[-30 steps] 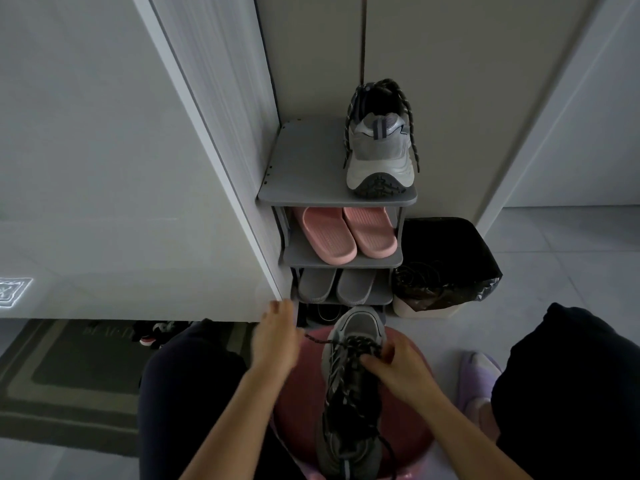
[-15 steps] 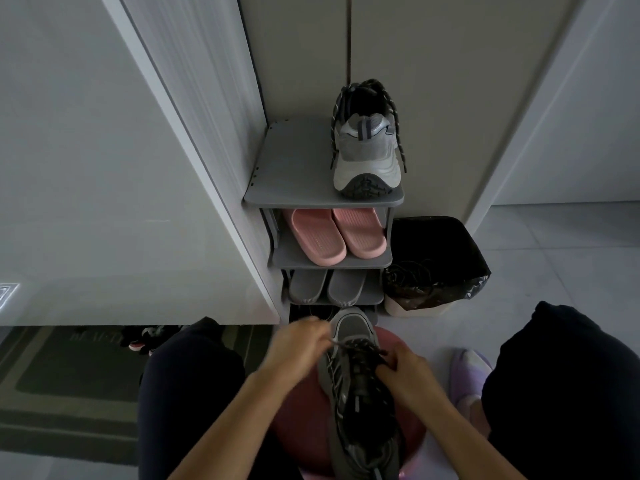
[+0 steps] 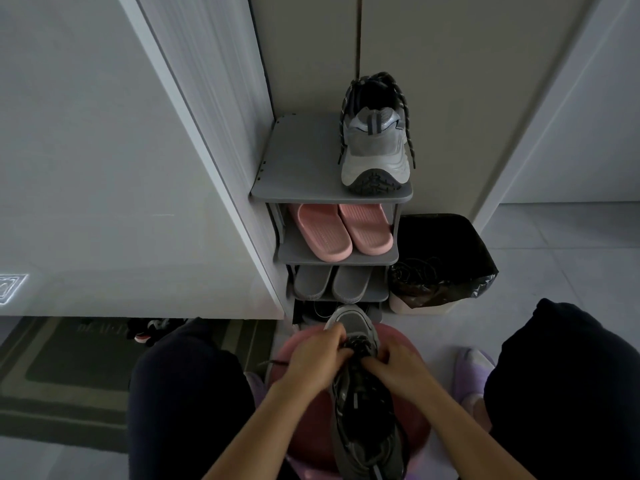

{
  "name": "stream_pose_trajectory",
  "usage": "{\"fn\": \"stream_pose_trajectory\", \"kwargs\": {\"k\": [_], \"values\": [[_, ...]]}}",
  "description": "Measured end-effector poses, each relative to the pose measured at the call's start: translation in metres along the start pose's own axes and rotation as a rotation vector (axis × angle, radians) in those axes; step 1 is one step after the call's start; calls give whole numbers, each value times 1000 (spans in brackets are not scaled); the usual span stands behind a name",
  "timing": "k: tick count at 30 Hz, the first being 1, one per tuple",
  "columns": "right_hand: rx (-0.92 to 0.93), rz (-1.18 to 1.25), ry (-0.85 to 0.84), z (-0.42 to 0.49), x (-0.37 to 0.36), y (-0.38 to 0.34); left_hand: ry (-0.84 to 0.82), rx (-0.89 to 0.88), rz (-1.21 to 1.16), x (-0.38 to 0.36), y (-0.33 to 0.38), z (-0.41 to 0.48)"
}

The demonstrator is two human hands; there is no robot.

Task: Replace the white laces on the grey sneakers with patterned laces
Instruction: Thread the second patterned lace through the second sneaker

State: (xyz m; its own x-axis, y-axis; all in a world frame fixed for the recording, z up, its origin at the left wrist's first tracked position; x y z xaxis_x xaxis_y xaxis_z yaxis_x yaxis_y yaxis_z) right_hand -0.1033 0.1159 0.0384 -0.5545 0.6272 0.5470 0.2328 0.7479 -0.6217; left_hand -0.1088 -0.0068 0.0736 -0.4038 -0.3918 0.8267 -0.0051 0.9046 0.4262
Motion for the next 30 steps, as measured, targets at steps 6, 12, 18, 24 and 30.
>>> {"fn": "stream_pose_trajectory", "kwargs": {"k": [6, 12, 18, 24, 30], "values": [[-46, 57, 90, -2, 7, 5, 177, -25, -45, 24, -10, -2], [197, -12, 187, -19, 15, -29, 154, 95, -300, 13, -37, -10], [267, -652, 154, -29, -6, -71, 44, 207, -603, -22, -54, -20], [159, -75, 18, 0, 9, -53, 88, 213, -807, -13, -55, -23], [-85, 674, 4, 5, -7, 8, 145, 258, -681, -24, -67, -29]]}}
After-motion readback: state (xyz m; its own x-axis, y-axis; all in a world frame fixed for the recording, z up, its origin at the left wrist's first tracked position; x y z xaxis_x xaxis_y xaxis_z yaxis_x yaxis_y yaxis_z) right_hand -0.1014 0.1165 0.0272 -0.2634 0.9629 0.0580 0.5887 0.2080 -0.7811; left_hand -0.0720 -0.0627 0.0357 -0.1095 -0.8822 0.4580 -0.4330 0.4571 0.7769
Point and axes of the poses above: each hand's wrist, its own z-axis towards the middle knuckle, its own x-axis out of the back of the hand, y = z × x, the point moved 10 cm from there along z, towards the middle knuckle, and after that the axes turned 5 degrees about -y, right-handed, at the moved point
